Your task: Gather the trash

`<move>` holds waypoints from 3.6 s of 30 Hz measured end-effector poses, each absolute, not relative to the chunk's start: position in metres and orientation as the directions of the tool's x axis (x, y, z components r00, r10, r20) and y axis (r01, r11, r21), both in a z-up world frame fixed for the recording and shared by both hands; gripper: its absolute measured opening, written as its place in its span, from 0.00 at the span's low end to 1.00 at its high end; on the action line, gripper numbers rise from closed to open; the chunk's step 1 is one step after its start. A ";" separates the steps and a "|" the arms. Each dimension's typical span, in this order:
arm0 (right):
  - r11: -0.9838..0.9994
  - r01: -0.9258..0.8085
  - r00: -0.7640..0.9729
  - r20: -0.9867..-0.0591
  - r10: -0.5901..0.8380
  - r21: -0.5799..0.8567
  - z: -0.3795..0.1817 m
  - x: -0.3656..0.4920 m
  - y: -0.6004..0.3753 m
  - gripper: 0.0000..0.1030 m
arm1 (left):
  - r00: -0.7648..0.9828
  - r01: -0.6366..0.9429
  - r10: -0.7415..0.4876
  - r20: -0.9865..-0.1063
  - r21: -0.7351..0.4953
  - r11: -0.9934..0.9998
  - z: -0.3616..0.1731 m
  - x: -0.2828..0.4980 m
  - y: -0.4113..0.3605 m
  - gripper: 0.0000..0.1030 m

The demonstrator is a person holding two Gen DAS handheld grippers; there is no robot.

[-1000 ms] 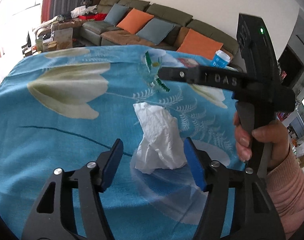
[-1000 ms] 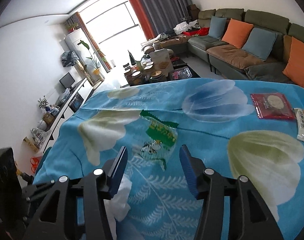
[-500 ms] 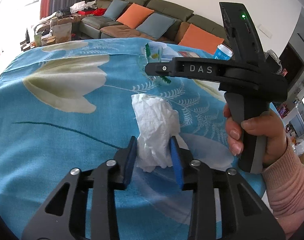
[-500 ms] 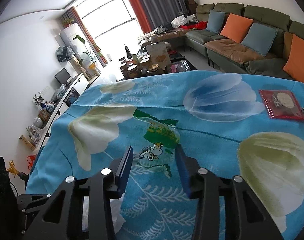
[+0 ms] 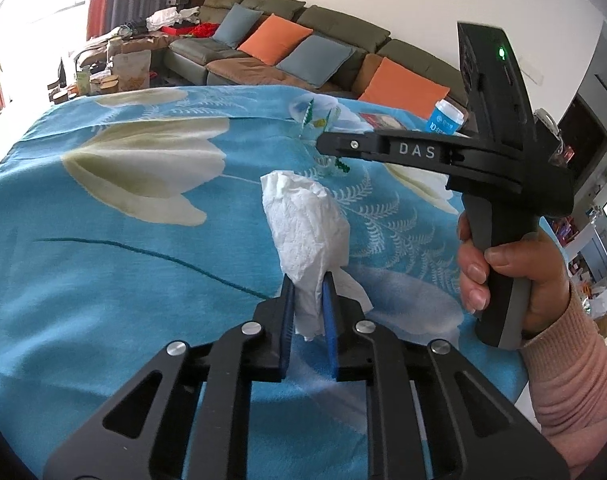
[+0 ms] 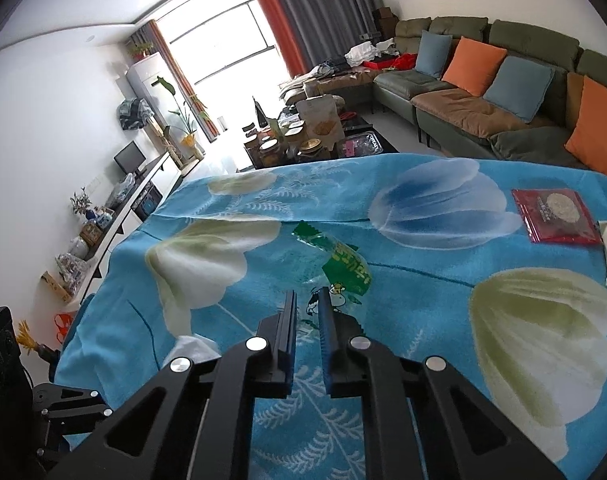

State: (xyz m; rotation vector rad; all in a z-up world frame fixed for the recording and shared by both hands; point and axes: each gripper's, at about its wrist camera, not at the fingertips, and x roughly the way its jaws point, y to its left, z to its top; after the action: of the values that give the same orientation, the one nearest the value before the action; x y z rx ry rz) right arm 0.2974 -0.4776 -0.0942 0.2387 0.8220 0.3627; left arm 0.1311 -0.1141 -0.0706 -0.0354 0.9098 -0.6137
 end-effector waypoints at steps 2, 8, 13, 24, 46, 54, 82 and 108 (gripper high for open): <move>0.911 -0.214 0.628 -0.664 0.406 0.353 -0.094 0.297 -0.480 0.07 | 0.467 0.478 -0.507 -0.725 -0.276 0.834 -0.068 0.129 -0.110 0.13; 0.902 -0.208 0.630 -0.654 0.420 0.379 -0.092 0.289 -0.482 0.07 | 0.493 0.461 -0.499 -0.713 -0.272 0.845 -0.063 0.123 -0.097 0.13; 0.888 -0.219 0.634 -0.633 0.444 0.404 -0.089 0.280 -0.485 0.07 | 0.509 0.447 -0.487 -0.710 -0.265 0.854 -0.060 0.121 -0.089 0.13; 0.844 -0.274 0.619 -0.587 0.522 0.461 -0.082 0.253 -0.479 0.07 | 0.547 0.403 -0.454 -0.703 -0.254 0.879 -0.054 0.109 -0.064 0.13; 0.774 -0.360 0.577 -0.528 0.623 0.521 -0.079 0.225 -0.447 0.07 | 0.593 0.360 -0.405 -0.696 -0.221 0.906 -0.044 0.088 -0.038 0.13; 0.759 -0.378 0.566 -0.516 0.643 0.531 -0.080 0.218 -0.439 0.07 | 0.604 0.352 -0.395 -0.692 -0.214 0.911 -0.042 0.084 -0.035 0.13; 0.729 -0.416 0.536 -0.501 0.679 0.543 -0.080 0.211 -0.426 0.07 | 0.634 0.329 -0.365 -0.681 -0.190 0.925 -0.035 0.070 -0.025 0.13; 0.704 -0.451 0.506 -0.492 0.708 0.548 -0.082 0.207 -0.406 0.07 | 0.663 0.303 -0.336 -0.669 -0.172 0.938 -0.029 0.056 -0.015 0.13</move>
State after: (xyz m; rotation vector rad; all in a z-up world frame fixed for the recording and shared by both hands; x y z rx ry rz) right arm 0.2075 -0.4062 -0.0817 0.3743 0.7607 0.7189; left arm 0.0563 -0.0152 -0.0288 -0.0468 0.7653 -0.3613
